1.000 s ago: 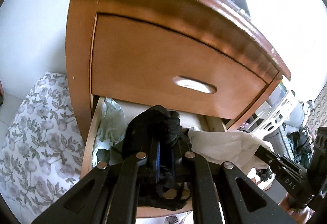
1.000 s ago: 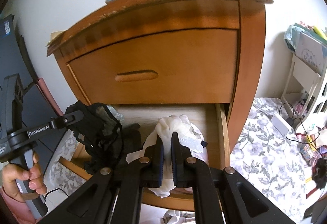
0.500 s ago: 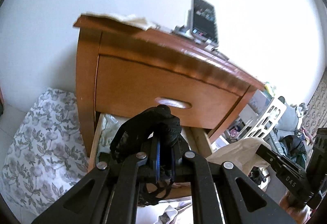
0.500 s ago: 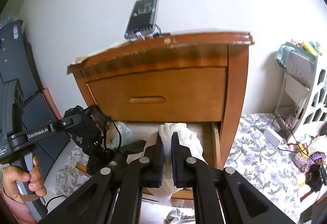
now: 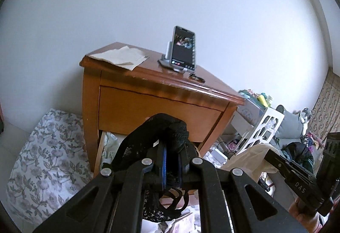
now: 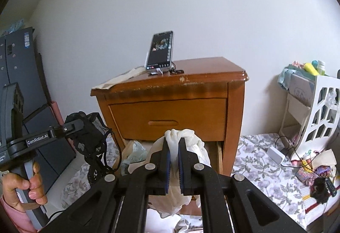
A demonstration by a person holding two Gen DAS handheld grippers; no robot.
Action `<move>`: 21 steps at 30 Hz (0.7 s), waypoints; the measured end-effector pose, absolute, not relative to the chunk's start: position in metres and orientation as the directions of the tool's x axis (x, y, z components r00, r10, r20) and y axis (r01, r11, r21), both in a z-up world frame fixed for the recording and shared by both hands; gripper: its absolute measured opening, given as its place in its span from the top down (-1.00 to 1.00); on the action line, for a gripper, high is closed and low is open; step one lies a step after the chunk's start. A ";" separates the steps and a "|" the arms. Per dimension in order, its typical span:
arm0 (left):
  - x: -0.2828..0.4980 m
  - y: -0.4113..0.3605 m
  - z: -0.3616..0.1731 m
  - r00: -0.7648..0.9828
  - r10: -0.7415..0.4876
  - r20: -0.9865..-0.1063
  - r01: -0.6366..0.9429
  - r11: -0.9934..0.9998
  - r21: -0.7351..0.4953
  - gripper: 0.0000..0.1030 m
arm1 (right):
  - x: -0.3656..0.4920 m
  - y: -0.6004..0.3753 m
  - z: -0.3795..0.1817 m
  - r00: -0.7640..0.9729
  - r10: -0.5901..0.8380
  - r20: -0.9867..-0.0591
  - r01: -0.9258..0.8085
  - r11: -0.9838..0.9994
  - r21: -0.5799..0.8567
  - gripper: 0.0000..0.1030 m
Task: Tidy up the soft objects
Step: 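Lift both held garments clear of the drawer, then carry both held garments away from the drawer toward the bedding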
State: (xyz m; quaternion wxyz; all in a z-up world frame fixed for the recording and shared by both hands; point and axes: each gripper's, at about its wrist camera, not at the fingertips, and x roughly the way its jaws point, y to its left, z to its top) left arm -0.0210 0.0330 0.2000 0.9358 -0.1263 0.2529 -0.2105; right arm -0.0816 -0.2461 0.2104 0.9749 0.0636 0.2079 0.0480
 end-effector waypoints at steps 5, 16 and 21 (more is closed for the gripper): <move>-0.040 0.032 0.209 0.789 -0.462 -0.404 0.341 0.877 -0.338 0.85 | -0.099 -0.247 0.216 0.913 0.117 -0.391 -0.066 0.987 0.143 0.87; -0.068 0.031 0.212 0.783 -0.473 -0.404 0.355 0.873 -0.333 0.85 | -0.126 -0.244 0.221 0.913 0.115 -0.390 -0.065 0.988 0.138 0.87; -0.074 0.030 0.208 0.771 -0.483 -0.416 0.363 0.869 -0.336 0.85 | -0.130 -0.242 0.217 0.906 0.115 -0.407 -0.062 0.988 0.140 0.87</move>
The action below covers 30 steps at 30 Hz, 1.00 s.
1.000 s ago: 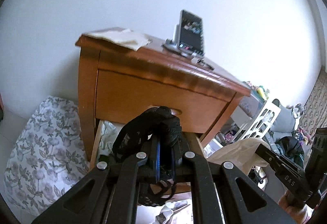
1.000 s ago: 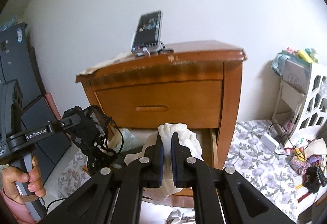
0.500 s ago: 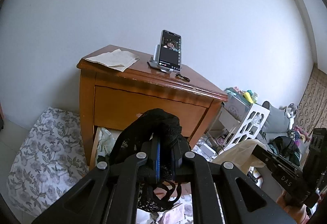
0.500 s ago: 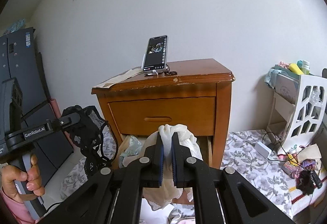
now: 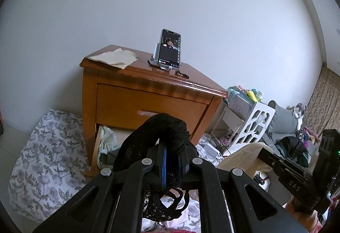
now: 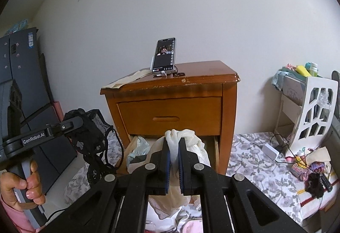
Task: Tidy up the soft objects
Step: 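Carry both held garments away from the drawer toward the bedding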
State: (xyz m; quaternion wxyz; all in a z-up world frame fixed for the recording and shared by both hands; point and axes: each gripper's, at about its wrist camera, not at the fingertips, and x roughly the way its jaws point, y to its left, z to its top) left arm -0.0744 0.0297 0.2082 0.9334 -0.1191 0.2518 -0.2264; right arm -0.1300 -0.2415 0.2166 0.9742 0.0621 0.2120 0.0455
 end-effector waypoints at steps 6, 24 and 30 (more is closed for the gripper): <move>-0.074 0.027 0.191 0.731 -0.496 -0.468 0.363 0.864 -0.349 0.85 | -0.126 -0.235 0.204 0.881 0.128 -0.456 -0.071 0.987 0.142 0.87; -0.037 0.014 0.105 0.563 -0.480 -0.672 0.310 0.877 -0.367 0.85 | -0.079 -0.226 0.126 0.723 0.141 -0.676 -0.053 0.988 0.148 0.86; -0.019 0.003 0.064 0.467 -0.475 -0.746 0.290 0.879 -0.378 0.84 | -0.063 -0.224 0.097 0.662 0.144 -0.735 -0.052 0.988 0.147 0.84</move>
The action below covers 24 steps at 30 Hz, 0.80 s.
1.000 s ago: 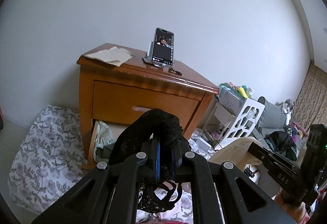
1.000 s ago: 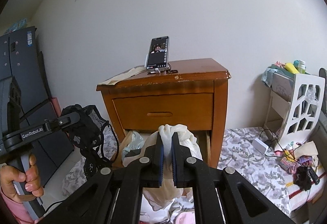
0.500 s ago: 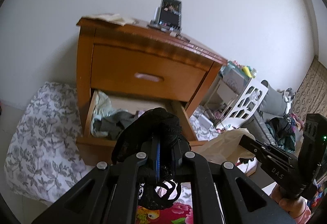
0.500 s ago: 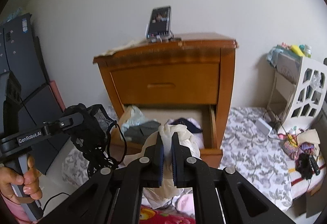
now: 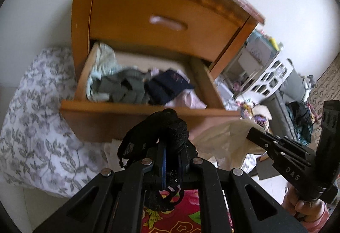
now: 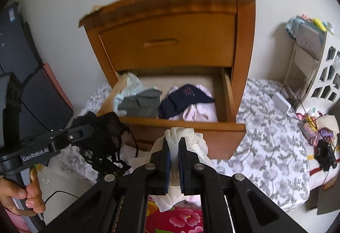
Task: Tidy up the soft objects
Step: 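Carry both held garments away from the drawer toward the bedding, then lower the black garment and white cloth onto the red blanket, open both grippers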
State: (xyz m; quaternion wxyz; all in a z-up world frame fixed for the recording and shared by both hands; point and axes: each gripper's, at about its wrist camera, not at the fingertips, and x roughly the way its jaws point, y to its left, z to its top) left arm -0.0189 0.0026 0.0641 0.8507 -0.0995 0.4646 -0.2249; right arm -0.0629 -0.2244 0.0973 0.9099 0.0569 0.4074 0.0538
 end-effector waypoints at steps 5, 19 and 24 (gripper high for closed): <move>-0.008 -0.004 0.034 0.408 -0.455 -0.792 0.268 0.888 -0.373 0.84 | -0.049 -0.222 0.073 0.609 0.151 -0.779 -0.053 0.987 0.150 0.84; 0.015 -0.023 -0.025 0.296 -0.390 -0.872 0.241 0.914 -0.326 0.84 | -0.016 -0.224 0.009 0.479 0.153 -0.864 -0.030 0.987 0.159 0.82; 0.023 -0.025 -0.042 0.265 -0.374 -0.889 0.231 0.920 -0.318 0.84 | -0.007 -0.226 -0.007 0.451 0.150 -0.880 -0.024 0.987 0.156 0.82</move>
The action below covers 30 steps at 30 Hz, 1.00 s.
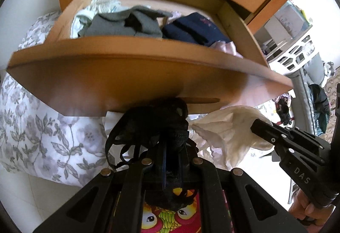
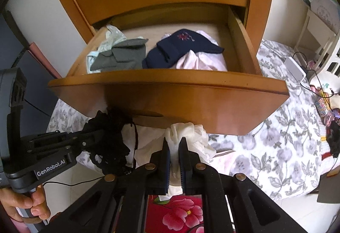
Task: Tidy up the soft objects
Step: 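Lower the black garment and white cloth onto the red blanket, open both grippers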
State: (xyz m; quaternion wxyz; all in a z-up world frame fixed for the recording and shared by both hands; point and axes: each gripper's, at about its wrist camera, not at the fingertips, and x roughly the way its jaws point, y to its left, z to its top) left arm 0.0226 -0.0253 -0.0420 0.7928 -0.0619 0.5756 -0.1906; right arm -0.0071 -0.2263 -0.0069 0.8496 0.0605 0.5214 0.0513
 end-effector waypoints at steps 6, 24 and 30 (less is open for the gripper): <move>0.030 -0.027 -0.056 0.237 -0.361 -0.902 0.221 0.924 -0.312 0.83 | 0.003 -0.227 -0.023 0.420 0.155 -0.894 -0.022 0.987 0.160 0.81; 0.036 -0.027 -0.065 0.188 -0.346 -0.919 0.204 0.929 -0.308 0.58 | 0.013 -0.223 -0.033 0.388 0.139 -0.911 -0.016 0.989 0.144 0.72; 0.034 -0.023 -0.052 0.213 -0.341 -0.915 0.199 0.933 -0.302 0.29 | 0.011 -0.221 -0.024 0.405 0.125 -0.906 -0.019 0.992 0.129 0.57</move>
